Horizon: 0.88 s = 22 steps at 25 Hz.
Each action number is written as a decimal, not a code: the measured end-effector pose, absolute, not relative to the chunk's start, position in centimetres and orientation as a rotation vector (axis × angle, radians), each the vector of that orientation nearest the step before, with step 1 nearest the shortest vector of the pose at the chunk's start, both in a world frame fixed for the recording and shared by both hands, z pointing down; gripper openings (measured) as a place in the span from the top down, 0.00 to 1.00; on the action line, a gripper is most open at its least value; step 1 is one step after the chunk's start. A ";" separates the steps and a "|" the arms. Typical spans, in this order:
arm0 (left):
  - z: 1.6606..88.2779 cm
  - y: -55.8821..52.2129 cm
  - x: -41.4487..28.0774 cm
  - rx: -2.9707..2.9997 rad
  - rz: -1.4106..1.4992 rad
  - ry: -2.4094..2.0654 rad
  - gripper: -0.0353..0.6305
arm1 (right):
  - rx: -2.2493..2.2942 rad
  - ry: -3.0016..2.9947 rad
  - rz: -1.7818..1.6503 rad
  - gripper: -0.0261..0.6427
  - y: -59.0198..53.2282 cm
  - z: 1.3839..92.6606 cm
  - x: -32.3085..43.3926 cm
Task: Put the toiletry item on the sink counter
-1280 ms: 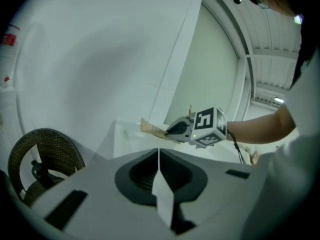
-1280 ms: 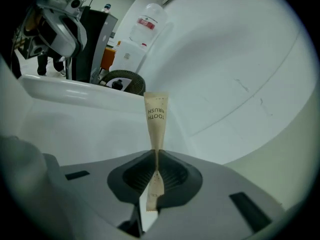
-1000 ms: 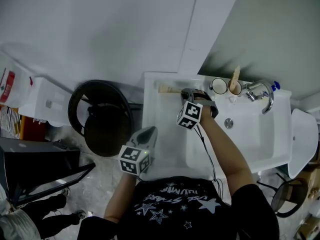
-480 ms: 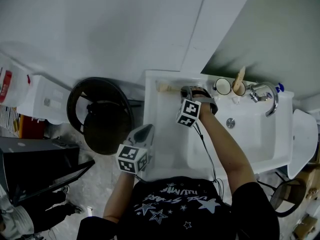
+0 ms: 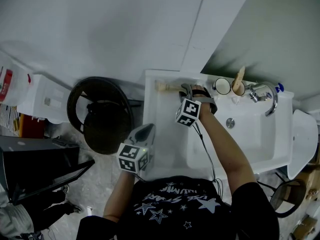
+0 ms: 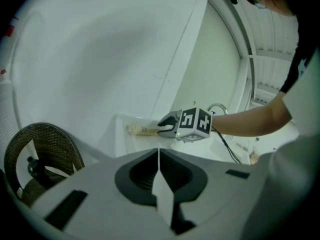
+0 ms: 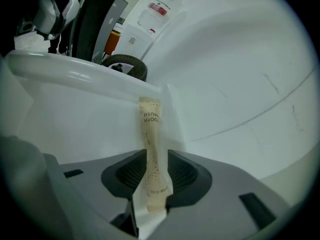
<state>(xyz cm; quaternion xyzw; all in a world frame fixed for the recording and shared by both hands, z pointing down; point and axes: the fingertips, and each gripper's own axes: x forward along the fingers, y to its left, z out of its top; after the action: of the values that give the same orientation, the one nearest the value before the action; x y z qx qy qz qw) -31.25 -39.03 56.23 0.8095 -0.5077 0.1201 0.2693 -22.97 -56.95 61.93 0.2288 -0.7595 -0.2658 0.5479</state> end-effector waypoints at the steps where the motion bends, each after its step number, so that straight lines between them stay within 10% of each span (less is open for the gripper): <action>1: 56.3 -39.0 -31.3 2.184 0.323 -1.372 0.92 | 0.547 -1.802 -0.623 0.75 -56.9 61.9 -22.9; 22: 53.0 -34.7 -29.1 2.199 0.300 -1.460 0.92 | 0.643 -1.946 -0.703 0.73 -50.6 55.2 -22.3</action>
<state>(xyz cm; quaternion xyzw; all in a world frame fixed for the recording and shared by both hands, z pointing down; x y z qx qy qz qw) -29.08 -34.67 53.04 0.8035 -0.5336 0.1097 0.2403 -22.31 -50.57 55.22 0.2621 -0.7937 -0.2865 0.4683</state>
